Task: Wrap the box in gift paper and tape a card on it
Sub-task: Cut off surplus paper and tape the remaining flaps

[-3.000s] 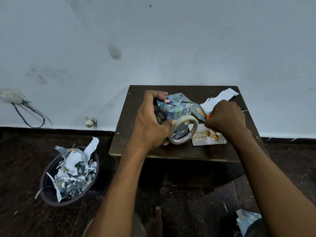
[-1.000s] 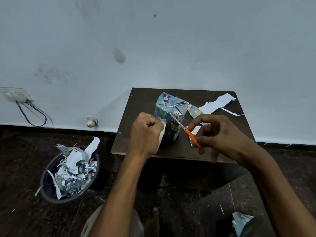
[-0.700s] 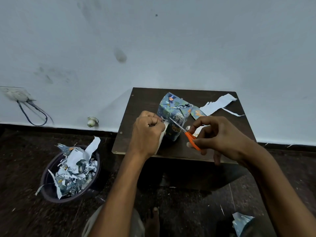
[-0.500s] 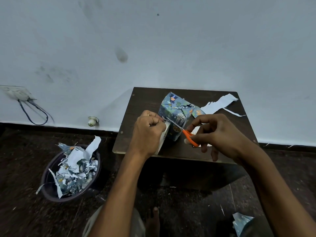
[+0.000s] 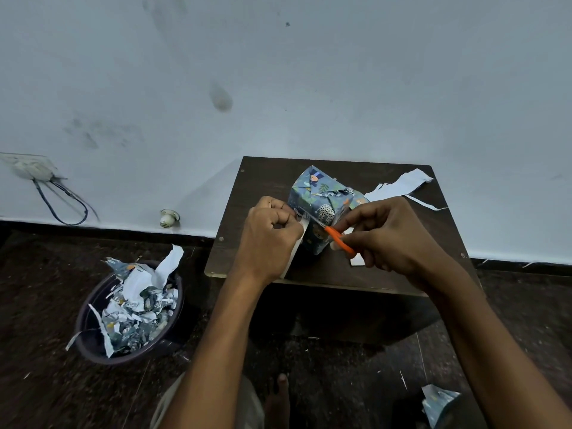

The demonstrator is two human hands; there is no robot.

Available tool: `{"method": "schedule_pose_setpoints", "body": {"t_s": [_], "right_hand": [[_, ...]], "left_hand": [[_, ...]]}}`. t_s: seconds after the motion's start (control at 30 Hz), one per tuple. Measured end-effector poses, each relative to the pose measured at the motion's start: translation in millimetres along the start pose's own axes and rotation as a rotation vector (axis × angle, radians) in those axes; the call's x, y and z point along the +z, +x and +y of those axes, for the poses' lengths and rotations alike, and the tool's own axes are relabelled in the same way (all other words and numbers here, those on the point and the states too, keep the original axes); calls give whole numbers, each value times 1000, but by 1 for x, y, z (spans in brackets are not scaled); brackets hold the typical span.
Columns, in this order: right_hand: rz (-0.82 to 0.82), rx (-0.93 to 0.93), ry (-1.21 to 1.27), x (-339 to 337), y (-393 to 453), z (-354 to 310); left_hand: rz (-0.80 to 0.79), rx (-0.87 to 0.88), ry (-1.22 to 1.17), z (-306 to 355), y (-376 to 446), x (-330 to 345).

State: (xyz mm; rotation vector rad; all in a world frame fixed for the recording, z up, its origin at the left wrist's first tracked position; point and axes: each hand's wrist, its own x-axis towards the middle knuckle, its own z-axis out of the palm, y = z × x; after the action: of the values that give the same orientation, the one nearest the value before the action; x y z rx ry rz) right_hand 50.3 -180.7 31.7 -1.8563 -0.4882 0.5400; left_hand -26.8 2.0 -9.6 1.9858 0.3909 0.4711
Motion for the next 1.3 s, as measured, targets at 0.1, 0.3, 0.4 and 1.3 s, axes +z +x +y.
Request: {"method": "schedule_pose_setpoints", "body": {"t_s": [0.1, 0.3, 0.4, 1.3], "right_hand": [[-21, 13, -22, 1, 3, 1], [-87, 66, -42, -3, 6, 3], [-150, 91, -26, -9, 4, 4], [227, 232, -517, -38, 24, 59]], "left_hand": [[2, -2, 6, 1, 0, 0], [17, -11, 53, 3, 0, -1], [15, -16, 63, 3, -1, -2], [-4, -124, -33, -1, 1, -6]]}}
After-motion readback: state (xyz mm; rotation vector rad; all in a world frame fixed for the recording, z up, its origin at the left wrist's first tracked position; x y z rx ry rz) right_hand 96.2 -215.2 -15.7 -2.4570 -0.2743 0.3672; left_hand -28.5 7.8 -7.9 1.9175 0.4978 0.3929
